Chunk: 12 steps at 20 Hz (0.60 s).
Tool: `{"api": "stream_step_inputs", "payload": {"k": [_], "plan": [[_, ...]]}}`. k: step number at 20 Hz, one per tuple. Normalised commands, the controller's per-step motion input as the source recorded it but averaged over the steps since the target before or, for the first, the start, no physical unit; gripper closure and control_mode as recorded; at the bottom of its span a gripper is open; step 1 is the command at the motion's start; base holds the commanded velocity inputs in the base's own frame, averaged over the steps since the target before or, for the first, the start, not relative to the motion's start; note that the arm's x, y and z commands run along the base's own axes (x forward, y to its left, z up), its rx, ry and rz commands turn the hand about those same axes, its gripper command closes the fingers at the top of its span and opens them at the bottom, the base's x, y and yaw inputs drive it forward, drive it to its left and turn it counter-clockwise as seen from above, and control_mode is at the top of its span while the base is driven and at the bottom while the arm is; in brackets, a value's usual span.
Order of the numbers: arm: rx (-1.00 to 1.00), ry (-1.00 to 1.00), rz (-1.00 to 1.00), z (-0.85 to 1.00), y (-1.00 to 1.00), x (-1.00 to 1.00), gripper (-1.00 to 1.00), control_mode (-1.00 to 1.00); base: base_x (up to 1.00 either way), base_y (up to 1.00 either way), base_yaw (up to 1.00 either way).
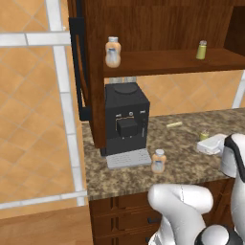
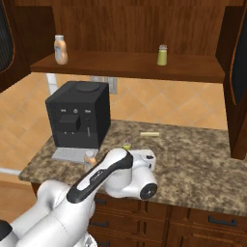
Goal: Put the shaker and condiment bottle from the counter next to their counterparts in the cabinet.
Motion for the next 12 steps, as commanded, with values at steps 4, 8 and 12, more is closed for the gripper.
{"api": "stream_step_inputs", "payload": {"k": [4, 8, 12], "plan": [[0.0, -0.03, -0.13, 0.67, -0.12, -0.21, 1.0, -1.0, 0.0, 0.0, 0.0], [0.0, 0.0, -0.12, 0.7, -0.03, -0.11, 1.0, -1.0, 0.0, 0.0, 0.0], [0.0, -0.04, -0.11, 0.73, -0.04, -0.24, 1.0, -1.0, 0.0, 0.0, 0.0]]}}
